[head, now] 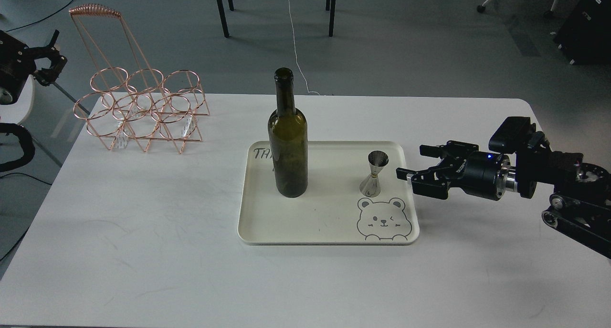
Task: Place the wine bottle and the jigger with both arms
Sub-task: 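Reach the right gripper to the steel jigger and grasp it, then lift the jigger off the tray with the right gripper, carry it outward, then set the jigger on the table beside the tray, release, withdraw right gripper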
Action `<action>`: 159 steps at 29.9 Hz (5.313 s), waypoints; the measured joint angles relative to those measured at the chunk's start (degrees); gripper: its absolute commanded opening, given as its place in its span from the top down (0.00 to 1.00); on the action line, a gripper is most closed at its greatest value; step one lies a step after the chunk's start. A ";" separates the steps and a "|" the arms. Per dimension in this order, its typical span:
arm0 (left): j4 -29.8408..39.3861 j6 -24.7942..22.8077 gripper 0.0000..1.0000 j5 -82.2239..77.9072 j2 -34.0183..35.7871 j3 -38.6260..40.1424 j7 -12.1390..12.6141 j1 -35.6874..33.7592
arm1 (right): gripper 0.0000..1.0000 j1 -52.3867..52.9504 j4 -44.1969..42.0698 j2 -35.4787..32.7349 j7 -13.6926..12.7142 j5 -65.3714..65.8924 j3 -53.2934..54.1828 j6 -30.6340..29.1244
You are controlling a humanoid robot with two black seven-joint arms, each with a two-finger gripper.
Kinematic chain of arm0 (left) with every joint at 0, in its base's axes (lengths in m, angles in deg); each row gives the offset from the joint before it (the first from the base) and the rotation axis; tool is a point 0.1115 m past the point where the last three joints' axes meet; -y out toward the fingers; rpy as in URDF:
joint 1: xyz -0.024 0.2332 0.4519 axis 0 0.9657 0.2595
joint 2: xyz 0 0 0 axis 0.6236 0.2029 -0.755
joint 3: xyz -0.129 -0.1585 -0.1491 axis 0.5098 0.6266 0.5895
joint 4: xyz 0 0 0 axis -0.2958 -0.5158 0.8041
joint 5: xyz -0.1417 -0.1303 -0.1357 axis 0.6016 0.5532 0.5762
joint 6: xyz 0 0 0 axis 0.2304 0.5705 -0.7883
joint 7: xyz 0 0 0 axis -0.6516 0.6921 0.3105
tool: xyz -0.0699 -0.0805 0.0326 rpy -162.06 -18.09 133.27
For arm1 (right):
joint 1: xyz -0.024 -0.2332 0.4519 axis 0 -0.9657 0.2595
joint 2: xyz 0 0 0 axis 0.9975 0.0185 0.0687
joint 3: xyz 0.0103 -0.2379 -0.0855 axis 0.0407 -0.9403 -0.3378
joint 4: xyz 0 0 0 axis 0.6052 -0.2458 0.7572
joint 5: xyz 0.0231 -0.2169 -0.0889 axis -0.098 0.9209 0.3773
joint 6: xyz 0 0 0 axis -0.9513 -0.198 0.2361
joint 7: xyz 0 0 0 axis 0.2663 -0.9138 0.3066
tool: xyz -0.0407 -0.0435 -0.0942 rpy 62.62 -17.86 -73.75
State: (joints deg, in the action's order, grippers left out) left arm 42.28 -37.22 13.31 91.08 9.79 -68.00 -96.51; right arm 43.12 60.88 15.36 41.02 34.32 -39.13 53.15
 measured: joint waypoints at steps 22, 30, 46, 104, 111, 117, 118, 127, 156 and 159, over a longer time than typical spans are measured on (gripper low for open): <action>0.00 -0.08 0.02 0.09 0.42 -0.10 -0.03 0.17 | 0.40 3.03 -11.26 14.17 0.00 1.25 -5.06 0.72; 0.00 0.06 0.02 0.09 0.42 -0.10 -0.03 0.17 | 0.75 4.62 -11.41 14.62 -0.01 1.36 -6.93 0.72; -0.08 0.11 0.02 0.09 1.08 -0.10 -0.09 0.17 | 0.92 6.88 -11.19 13.87 0.00 1.36 -9.36 2.29; 3.87 0.89 0.02 0.00 3.11 -0.45 -0.02 0.08 | 0.67 -12.35 -17.42 -0.12 0.00 -12.89 1.52 23.62; 3.91 0.87 0.02 0.00 3.18 -0.46 -0.04 0.15 | 0.63 -12.45 -17.27 -0.05 0.00 -12.89 1.45 23.62; 3.92 0.74 0.02 0.00 4.12 -0.41 -0.08 0.23 | 0.60 -12.45 -16.99 -0.05 -0.01 -12.89 1.45 23.62; 3.98 0.74 0.02 0.00 4.20 -0.39 -0.09 0.23 | 0.59 -12.46 -16.92 -0.05 -0.01 -12.89 1.45 23.62; 5.90 1.40 0.02 0.00 4.65 -0.36 -0.08 0.20 | 0.34 -14.40 -16.44 -0.77 -0.01 -12.95 1.45 23.62; 18.20 0.14 0.02 -7.30 21.06 -7.03 0.41 0.34 | 0.03 -4.76 -3.12 -18.79 -0.01 -37.71 2.26 15.13; 25.99 0.49 0.02 -14.47 25.81 -8.37 0.08 0.44 | 0.03 -0.21 -7.69 -15.07 -0.01 -42.01 2.27 10.99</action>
State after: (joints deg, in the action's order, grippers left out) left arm 68.28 -36.73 -1.17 116.89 1.41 -67.92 -96.07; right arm 42.90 53.19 0.29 41.01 -7.68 -36.86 64.14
